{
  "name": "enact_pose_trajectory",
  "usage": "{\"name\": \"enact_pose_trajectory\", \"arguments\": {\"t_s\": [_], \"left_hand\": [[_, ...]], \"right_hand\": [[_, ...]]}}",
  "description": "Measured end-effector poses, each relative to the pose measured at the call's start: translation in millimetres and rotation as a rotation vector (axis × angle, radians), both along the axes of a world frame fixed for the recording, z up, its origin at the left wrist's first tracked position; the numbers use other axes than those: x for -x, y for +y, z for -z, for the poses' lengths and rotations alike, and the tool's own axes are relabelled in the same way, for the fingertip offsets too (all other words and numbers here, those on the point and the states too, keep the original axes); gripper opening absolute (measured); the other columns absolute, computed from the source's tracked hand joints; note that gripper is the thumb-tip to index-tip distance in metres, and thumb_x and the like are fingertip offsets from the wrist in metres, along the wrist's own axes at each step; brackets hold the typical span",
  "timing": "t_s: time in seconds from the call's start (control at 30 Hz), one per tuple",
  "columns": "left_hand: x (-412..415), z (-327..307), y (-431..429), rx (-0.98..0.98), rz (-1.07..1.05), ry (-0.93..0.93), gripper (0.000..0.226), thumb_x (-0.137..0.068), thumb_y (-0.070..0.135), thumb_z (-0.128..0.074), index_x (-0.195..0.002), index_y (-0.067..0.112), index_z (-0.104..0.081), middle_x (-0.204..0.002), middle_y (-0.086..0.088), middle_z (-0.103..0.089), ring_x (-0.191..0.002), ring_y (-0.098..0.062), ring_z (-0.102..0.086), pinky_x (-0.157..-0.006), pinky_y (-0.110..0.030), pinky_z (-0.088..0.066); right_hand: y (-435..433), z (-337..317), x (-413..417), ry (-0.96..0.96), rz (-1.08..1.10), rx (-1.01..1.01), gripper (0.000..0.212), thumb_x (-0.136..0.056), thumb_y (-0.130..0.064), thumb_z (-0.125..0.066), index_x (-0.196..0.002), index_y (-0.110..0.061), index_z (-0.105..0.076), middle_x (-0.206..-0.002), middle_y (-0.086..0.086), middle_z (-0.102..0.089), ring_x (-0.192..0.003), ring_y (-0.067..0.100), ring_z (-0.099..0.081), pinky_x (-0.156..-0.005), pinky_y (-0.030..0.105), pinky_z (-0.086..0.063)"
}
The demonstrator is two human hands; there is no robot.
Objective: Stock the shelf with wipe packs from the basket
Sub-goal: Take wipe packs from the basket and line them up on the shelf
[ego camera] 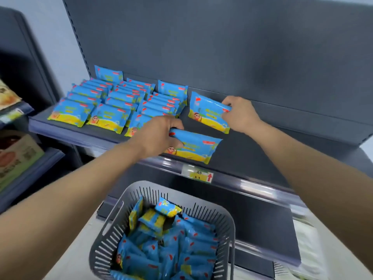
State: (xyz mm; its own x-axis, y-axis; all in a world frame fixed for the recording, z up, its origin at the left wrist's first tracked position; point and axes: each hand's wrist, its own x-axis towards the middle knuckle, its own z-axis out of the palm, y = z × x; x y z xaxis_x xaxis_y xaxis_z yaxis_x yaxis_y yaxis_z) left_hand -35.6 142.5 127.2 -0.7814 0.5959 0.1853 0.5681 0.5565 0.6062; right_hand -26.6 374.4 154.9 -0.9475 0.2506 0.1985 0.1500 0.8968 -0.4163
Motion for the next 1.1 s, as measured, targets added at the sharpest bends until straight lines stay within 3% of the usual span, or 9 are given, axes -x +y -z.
{"name": "enact_pose_trajectory", "arguments": {"t_s": [0.17,0.3,0.63,0.7,0.9,1.1], "left_hand": [[31,-3,35,0.041,-0.062,0.029,0.019,-0.073,0.004,-0.073,-0.081,0.013,-0.059,-0.082,0.0,-0.047,-0.07,-0.017,-0.047,-0.067,-0.027,-0.04],[58,8,64,0.066,-0.092,-0.002,0.021,-0.075,0.004,-0.072,-0.081,0.017,-0.056,-0.082,0.006,-0.038,-0.071,-0.015,-0.042,-0.067,-0.022,-0.034],[132,43,103,0.149,-0.164,-0.029,0.021,-0.08,0.008,-0.068,-0.098,0.012,-0.06,-0.093,-0.001,-0.04,-0.08,-0.021,-0.047,-0.071,-0.026,-0.039],[147,45,107,0.223,-0.155,0.013,0.024,-0.079,0.011,-0.068,-0.103,0.012,-0.061,-0.097,-0.003,-0.043,-0.087,-0.025,-0.05,-0.078,-0.031,-0.041],[187,47,121,0.409,-0.148,0.217,0.03,-0.081,0.024,-0.066,-0.11,0.018,-0.061,-0.104,-0.005,-0.053,-0.105,-0.025,-0.048,-0.087,-0.033,-0.027],[225,50,147,0.525,-0.177,0.376,0.047,-0.088,0.028,-0.057,-0.134,0.022,-0.045,-0.115,-0.008,-0.052,-0.113,-0.028,-0.043,-0.091,-0.034,-0.028]], "right_hand": [[36,6,51,-0.047,0.007,-0.041,0.031,-0.083,-0.003,-0.051,-0.112,-0.011,-0.061,-0.117,0.017,-0.057,-0.11,0.029,-0.051,-0.084,0.032,-0.042],[54,13,86,-0.083,0.0,-0.034,0.029,-0.085,-0.006,-0.053,-0.112,-0.01,-0.063,-0.115,0.014,-0.061,-0.107,0.03,-0.055,-0.087,0.035,-0.048],[81,50,166,-0.15,-0.019,-0.009,0.025,-0.086,-0.006,-0.055,-0.109,-0.009,-0.065,-0.112,0.014,-0.063,-0.101,0.03,-0.06,-0.088,0.037,-0.051],[83,59,176,-0.109,0.0,-0.017,0.025,-0.085,-0.009,-0.057,-0.109,-0.011,-0.065,-0.113,0.014,-0.062,-0.1,0.031,-0.06,-0.086,0.034,-0.05],[92,65,188,0.028,-0.007,-0.023,0.023,-0.086,-0.013,-0.058,-0.108,-0.015,-0.065,-0.113,0.011,-0.064,-0.103,0.031,-0.059,-0.087,0.035,-0.049],[96,62,170,0.158,-0.007,-0.026,0.026,-0.085,-0.006,-0.05,-0.106,-0.013,-0.065,-0.108,0.011,-0.061,-0.099,0.032,-0.058,-0.082,0.038,-0.048]]}}
